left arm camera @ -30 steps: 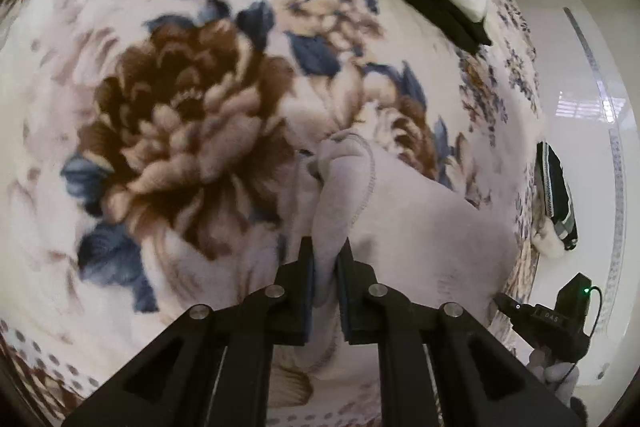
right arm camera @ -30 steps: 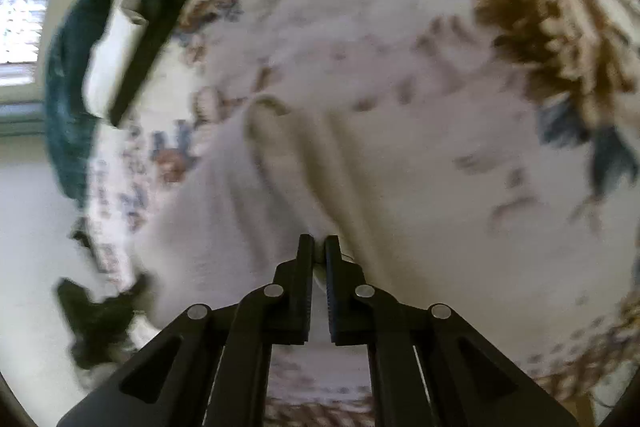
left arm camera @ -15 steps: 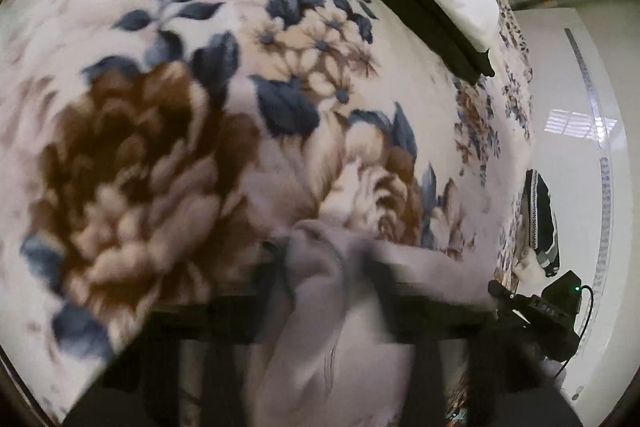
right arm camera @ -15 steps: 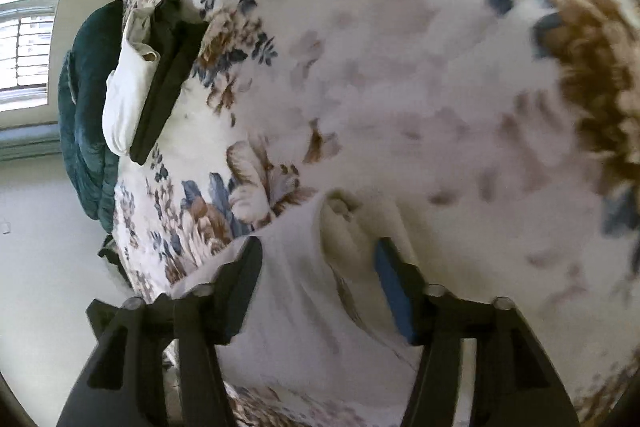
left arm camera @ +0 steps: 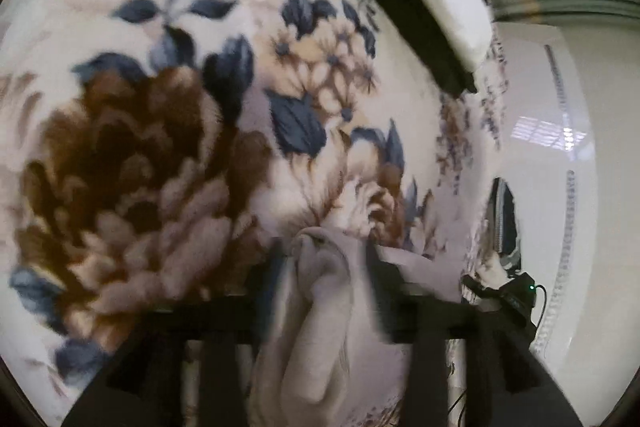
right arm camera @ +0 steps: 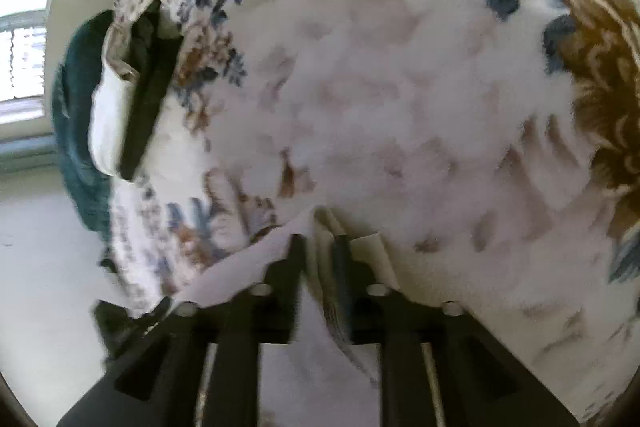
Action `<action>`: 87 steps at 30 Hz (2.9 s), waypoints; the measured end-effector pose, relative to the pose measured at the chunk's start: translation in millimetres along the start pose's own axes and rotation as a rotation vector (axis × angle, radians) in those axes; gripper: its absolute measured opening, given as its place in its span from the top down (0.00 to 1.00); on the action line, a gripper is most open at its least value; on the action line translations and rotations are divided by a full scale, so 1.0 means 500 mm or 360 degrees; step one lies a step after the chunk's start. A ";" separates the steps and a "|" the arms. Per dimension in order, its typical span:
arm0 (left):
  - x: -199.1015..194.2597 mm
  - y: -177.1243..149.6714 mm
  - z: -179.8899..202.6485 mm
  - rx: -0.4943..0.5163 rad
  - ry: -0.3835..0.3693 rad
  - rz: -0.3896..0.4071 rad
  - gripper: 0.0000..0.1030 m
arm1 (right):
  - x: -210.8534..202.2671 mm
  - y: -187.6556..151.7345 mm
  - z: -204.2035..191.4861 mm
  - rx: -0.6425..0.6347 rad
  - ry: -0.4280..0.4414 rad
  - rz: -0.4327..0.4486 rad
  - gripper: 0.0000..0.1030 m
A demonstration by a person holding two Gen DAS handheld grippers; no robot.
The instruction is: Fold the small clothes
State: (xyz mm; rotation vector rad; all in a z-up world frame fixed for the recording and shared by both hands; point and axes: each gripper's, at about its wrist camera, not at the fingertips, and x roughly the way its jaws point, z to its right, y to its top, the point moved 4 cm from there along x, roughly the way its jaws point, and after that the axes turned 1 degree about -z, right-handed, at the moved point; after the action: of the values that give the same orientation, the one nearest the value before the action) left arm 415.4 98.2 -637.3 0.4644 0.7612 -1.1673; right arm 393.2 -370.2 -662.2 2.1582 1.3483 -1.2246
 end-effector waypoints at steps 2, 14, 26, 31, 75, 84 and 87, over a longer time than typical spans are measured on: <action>0.001 -0.012 -0.020 -0.0040 -0.0056 -0.0014 0.36 | -0.011 -0.001 0.014 -0.0013 0.0059 -0.0032 0.36; 0.097 -0.032 0.004 -0.0078 -0.0211 -0.0127 0.72 | 0.103 -0.015 0.053 0.0007 0.0467 -0.0348 0.43; -0.056 -0.007 0.106 0.0056 -0.0222 0.0021 0.78 | 0.011 -0.030 -0.098 -0.0183 0.0457 -0.0218 0.82; -0.158 0.094 0.199 0.0154 -0.0290 0.0194 0.78 | -0.055 0.007 -0.250 -0.0332 0.0534 -0.0123 0.82; -0.113 0.467 0.409 0.0710 0.0999 0.0664 0.00 | 0.070 0.247 -0.749 -0.0974 -0.1112 0.0646 0.00; -0.281 0.283 0.544 0.0784 0.0984 0.0813 0.00 | -0.185 0.040 -0.830 -0.1055 -0.1065 0.0862 0.00; -0.347 0.205 0.592 0.0815 0.0965 0.0863 0.00 | -0.273 -0.038 -0.855 -0.1087 -0.1040 0.0936 0.00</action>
State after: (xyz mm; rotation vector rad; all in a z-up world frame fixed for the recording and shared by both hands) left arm 564.2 42.7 -316.4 1.4040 0.7697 -0.6887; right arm 564.0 -164.8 -301.1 1.3393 0.6359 -0.9123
